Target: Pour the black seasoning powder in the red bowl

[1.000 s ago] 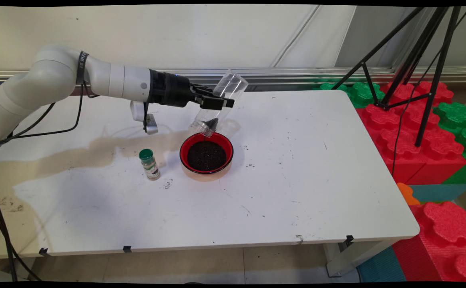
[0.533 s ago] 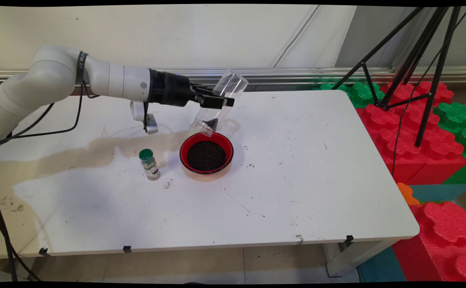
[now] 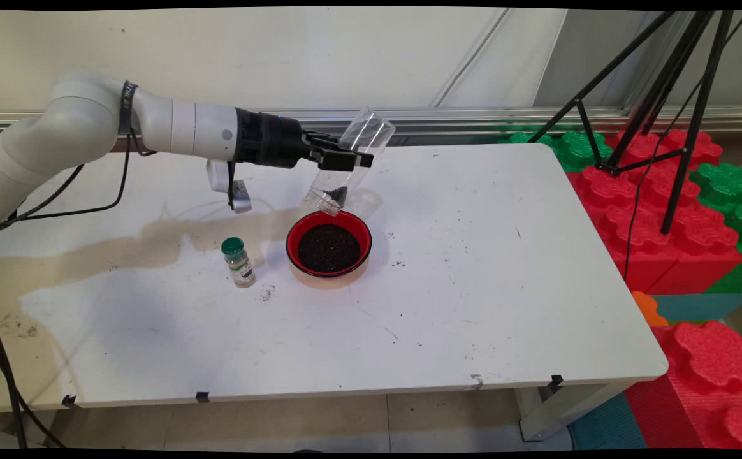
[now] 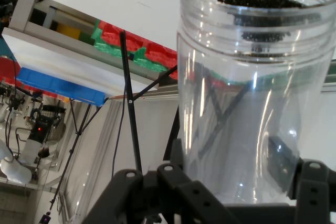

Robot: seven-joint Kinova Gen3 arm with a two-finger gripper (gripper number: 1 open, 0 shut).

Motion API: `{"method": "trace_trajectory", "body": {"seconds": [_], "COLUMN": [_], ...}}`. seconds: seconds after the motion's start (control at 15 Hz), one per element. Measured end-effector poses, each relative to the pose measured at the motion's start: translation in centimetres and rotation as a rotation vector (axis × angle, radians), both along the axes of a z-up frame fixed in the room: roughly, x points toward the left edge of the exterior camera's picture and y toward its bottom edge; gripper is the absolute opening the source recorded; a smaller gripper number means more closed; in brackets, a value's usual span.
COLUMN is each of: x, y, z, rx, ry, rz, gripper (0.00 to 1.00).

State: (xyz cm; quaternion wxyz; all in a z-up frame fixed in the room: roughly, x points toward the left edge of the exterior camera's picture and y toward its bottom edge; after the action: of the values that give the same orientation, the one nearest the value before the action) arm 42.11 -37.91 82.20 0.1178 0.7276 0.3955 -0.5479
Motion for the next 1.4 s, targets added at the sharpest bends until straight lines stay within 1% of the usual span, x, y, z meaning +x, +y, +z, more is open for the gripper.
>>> {"method": "trace_trajectory", "body": {"seconds": [0.87, 1.13, 1.4], "x": [0.8, 0.8, 0.7], "y": [0.6, 0.7, 0.7], "z": [-1.2, -1.2, -0.9], "rx": [-0.003, -0.003, 0.007], "ry": [-0.015, -0.010, 0.008], "rz": [-0.001, -0.001, 0.007], "gripper": [0.00, 0.00, 0.00]}}
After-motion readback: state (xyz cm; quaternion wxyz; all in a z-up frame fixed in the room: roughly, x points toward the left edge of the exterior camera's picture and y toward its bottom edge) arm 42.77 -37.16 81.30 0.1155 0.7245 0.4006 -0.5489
